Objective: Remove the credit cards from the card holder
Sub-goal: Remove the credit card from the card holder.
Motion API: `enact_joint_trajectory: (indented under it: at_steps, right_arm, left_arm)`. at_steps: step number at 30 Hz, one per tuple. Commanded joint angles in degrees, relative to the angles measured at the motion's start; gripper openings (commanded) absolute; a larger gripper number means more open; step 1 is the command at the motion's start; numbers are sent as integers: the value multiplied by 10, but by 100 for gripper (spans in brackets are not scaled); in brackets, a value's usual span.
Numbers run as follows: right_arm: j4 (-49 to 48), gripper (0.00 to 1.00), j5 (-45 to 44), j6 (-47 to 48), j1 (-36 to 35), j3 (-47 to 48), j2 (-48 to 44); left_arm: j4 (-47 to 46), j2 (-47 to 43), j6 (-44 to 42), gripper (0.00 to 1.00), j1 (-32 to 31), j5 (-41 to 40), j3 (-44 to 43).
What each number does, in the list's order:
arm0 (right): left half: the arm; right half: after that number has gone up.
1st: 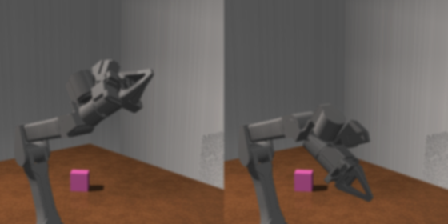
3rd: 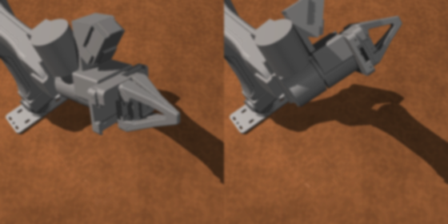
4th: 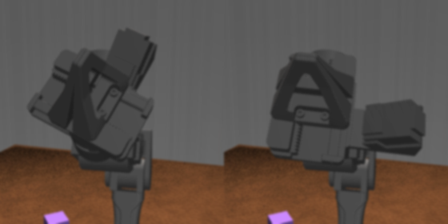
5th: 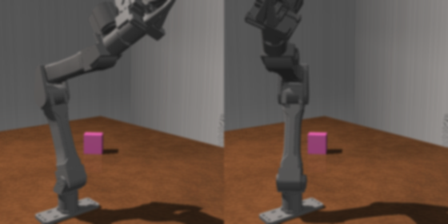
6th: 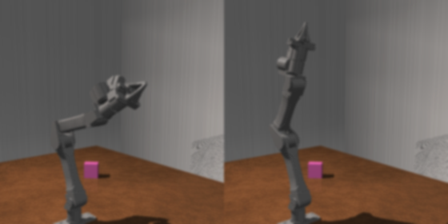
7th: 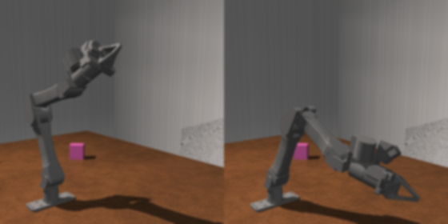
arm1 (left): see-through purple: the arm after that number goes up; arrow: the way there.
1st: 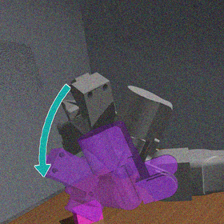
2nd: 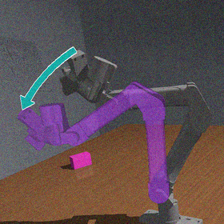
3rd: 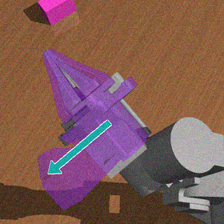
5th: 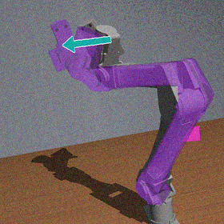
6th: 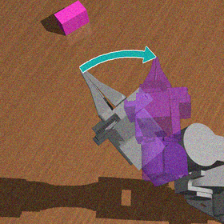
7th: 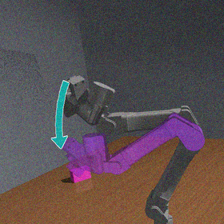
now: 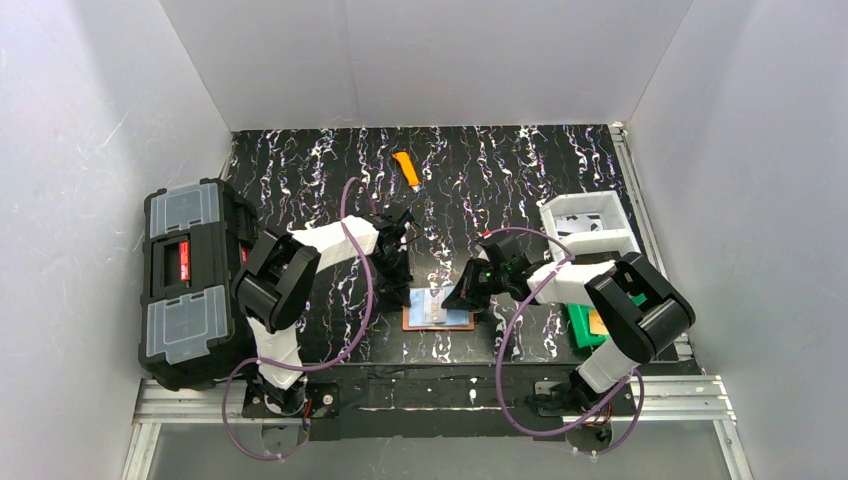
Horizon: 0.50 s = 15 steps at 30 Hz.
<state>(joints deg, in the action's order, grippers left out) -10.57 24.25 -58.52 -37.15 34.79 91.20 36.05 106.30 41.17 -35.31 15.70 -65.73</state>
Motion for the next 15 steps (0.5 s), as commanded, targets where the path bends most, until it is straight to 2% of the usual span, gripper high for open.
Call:
enact_joint_trajectory:
  at_steps: [1, 15]
  right_arm:
    - [48, 1, -37, 23, 7, -11, -21]
    - [87, 1, -35, 37, 27, -18, -93]
  left_arm:
    - [25, 51, -9, 0, -6, -92, 46]
    - [26, 23, -20, 0, -6, -65, 24]
